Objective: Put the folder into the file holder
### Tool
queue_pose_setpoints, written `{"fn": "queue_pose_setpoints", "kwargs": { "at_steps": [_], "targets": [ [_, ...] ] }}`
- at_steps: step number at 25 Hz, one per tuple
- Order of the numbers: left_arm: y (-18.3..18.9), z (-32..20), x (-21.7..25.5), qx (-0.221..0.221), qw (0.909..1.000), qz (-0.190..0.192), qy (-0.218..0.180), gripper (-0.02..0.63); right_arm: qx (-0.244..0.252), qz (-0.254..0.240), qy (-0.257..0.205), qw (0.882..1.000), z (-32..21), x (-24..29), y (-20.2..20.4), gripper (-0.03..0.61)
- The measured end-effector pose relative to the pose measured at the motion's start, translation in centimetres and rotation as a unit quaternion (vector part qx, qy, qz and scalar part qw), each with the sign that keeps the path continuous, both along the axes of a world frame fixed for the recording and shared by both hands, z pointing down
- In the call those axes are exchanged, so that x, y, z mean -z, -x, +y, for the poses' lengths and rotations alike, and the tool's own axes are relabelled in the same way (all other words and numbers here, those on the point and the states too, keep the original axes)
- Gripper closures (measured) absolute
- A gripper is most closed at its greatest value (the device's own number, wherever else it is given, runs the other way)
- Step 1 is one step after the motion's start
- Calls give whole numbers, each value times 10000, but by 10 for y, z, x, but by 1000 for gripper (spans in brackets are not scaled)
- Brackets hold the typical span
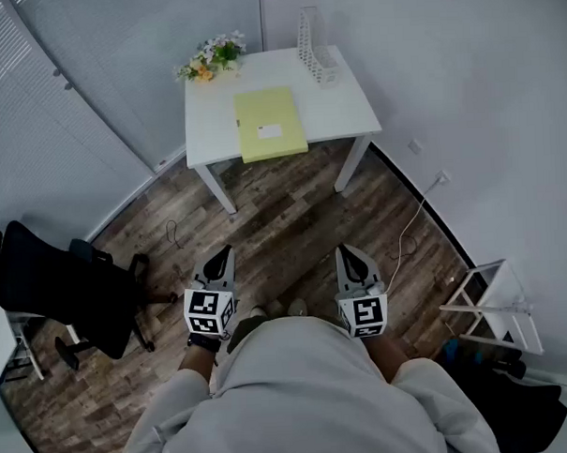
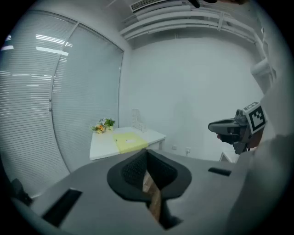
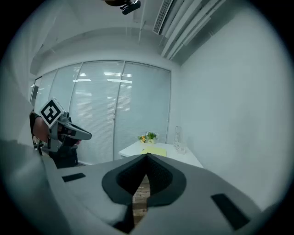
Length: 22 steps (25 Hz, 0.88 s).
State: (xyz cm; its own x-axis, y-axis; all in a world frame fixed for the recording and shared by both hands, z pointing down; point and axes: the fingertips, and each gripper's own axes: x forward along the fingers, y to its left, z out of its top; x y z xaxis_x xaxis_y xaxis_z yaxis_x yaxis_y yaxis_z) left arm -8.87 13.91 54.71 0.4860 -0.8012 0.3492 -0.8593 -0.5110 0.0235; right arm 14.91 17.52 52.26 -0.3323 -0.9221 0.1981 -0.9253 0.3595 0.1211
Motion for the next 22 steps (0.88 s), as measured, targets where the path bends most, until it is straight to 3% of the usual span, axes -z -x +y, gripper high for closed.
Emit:
{"fn": "queue_pose_setpoints", "kwargs": {
  "at_steps": [16,22],
  "targets": [
    [-4,5,-5,46,10000,-59,53,606,168,-15,7,9999,-1,-2,0,566],
    [-2,7,-4,121,9999,-65,26,606,194,-181,-208,9994,-3,7,-2,558]
  ]
}}
